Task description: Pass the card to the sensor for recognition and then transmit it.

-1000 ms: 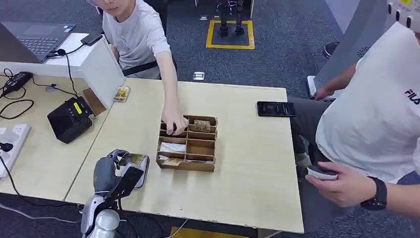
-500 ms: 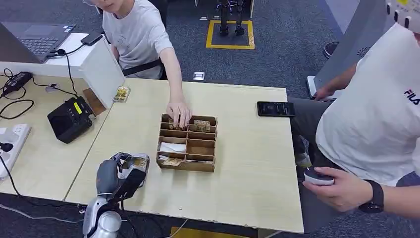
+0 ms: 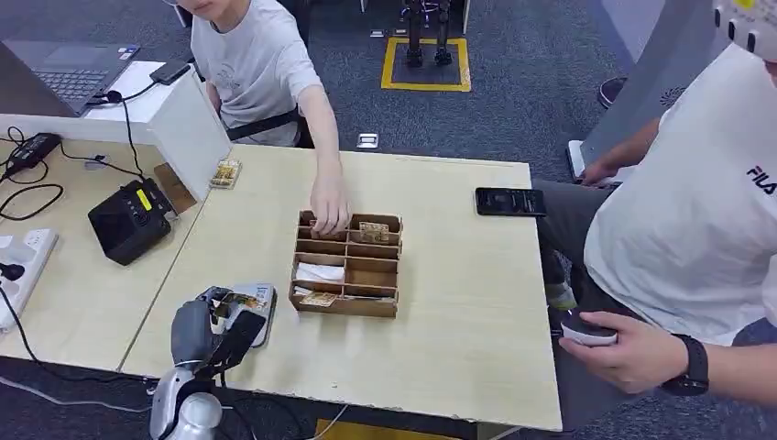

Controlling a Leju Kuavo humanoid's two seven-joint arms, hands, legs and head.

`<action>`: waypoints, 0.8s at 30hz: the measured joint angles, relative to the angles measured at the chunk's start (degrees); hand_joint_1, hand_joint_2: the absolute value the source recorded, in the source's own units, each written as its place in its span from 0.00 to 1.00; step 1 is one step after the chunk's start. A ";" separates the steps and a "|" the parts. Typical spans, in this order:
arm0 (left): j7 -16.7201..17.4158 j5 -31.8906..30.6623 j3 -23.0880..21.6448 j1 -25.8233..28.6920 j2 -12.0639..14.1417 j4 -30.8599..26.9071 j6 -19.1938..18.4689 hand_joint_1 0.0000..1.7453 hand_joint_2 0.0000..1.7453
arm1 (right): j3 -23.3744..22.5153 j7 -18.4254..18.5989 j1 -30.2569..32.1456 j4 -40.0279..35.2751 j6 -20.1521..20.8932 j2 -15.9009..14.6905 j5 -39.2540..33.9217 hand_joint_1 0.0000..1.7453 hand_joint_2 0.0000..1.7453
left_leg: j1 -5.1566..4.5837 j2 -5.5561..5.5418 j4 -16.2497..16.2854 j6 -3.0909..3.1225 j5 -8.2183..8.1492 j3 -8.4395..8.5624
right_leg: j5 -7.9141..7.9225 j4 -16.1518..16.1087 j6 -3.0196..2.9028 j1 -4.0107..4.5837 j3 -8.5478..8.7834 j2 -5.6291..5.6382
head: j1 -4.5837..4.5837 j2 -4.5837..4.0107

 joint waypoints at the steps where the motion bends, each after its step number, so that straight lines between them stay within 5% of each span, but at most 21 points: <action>1: 0.00 -0.07 0.11 -0.02 0.00 0.02 0.02 1.00 1.00 | 0.00 -0.02 0.00 0.00 -0.02 0.00 0.00 0.00 1.00 | 0.00 0.00 0.00 0.00 0.00 0.00 | 0.00 0.00 0.00 0.00 0.00 0.00 | 0.00 0.00; 24: 0.85 -2.01 0.92 -0.29 -0.04 1.27 1.69 1.00 1.00 | -0.02 -0.92 -0.01 0.00 -0.07 0.00 0.06 0.00 1.00 | 0.00 0.00 0.00 0.00 0.00 0.01 | 0.00 0.00 0.00 0.00 0.01 0.00 | 0.00 0.00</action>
